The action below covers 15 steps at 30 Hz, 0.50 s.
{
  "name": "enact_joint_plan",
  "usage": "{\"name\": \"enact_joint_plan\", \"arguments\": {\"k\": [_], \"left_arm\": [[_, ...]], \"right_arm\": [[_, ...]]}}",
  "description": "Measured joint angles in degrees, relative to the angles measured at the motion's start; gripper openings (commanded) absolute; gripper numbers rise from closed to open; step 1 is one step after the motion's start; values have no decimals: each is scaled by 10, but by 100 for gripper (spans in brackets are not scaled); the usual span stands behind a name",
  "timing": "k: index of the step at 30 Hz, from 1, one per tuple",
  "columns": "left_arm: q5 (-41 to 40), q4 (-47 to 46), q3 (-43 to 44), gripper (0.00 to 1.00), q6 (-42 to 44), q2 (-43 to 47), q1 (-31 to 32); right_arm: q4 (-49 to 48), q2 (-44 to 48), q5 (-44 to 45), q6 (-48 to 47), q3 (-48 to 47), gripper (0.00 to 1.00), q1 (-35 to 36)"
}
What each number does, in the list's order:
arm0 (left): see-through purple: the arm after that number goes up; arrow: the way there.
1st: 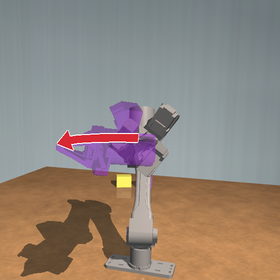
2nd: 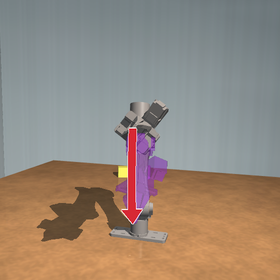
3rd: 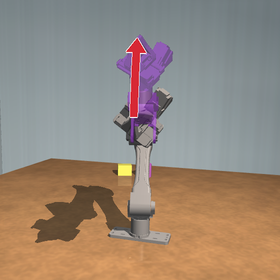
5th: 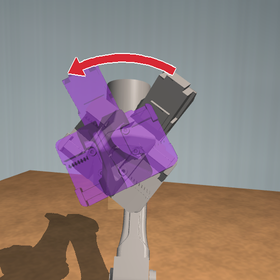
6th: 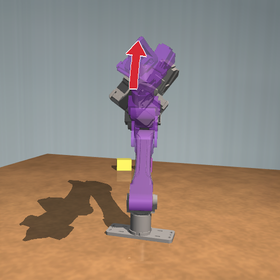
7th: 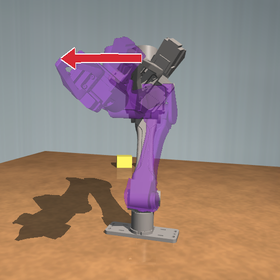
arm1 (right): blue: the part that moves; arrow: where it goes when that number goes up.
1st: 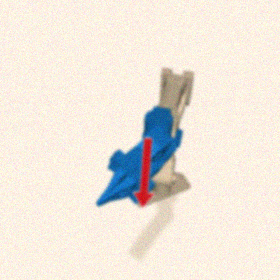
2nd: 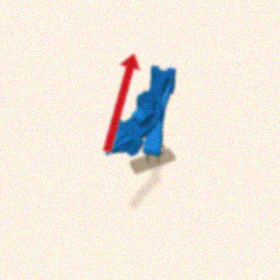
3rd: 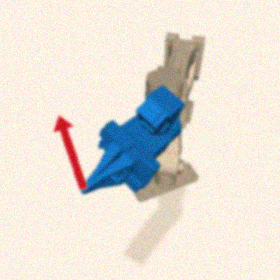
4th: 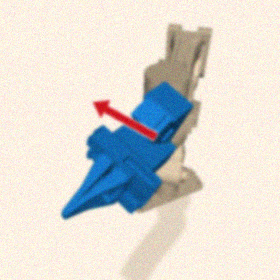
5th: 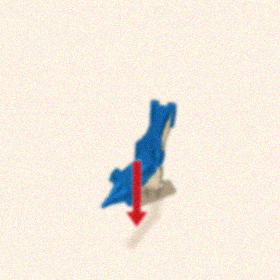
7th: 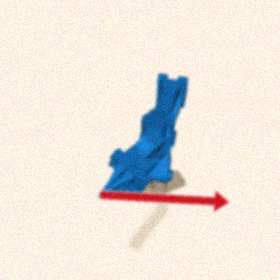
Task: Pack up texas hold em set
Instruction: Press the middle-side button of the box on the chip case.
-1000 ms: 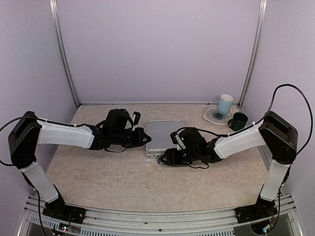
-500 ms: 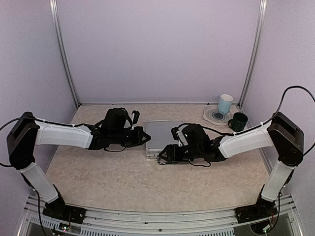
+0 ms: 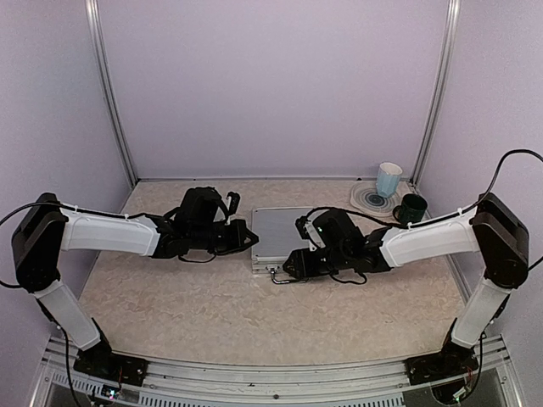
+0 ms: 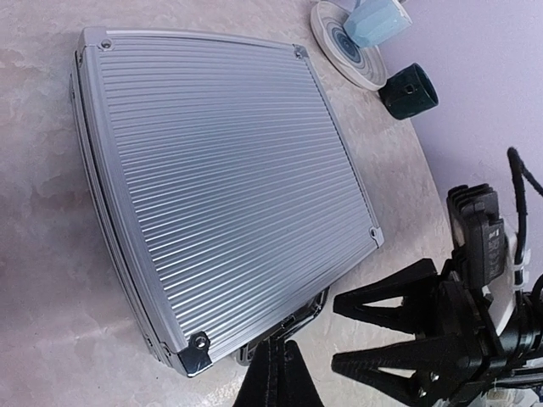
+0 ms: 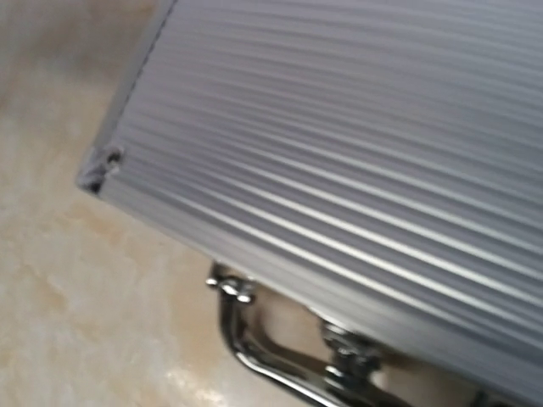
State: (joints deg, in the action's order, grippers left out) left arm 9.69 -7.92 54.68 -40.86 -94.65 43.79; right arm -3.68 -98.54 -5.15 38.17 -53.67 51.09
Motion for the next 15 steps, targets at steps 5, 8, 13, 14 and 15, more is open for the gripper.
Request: {"name": "enact_joint_plan", "arguments": {"k": [5, 8, 13, 14, 15], "left_arm": [[-5, 5, 0, 0, 1, 1, -1], [-6, 5, 0, 0, 0, 1, -2], [-7, 9, 0, 0, -3, 1, -4], [-7, 10, 0, 0, -3, 1, -4], [-7, 12, 0, 0, -5, 1, -4]], "right_arm": [[55, 29, 41, -59, -6, 0, 0], [79, 35, 59, -91, -12, 0, 0], [113, 28, 88, -151, -28, 0, 6], [117, 21, 97, -164, -35, 0, 10], [122, 13, 106, -175, -42, 0, 15]]}}
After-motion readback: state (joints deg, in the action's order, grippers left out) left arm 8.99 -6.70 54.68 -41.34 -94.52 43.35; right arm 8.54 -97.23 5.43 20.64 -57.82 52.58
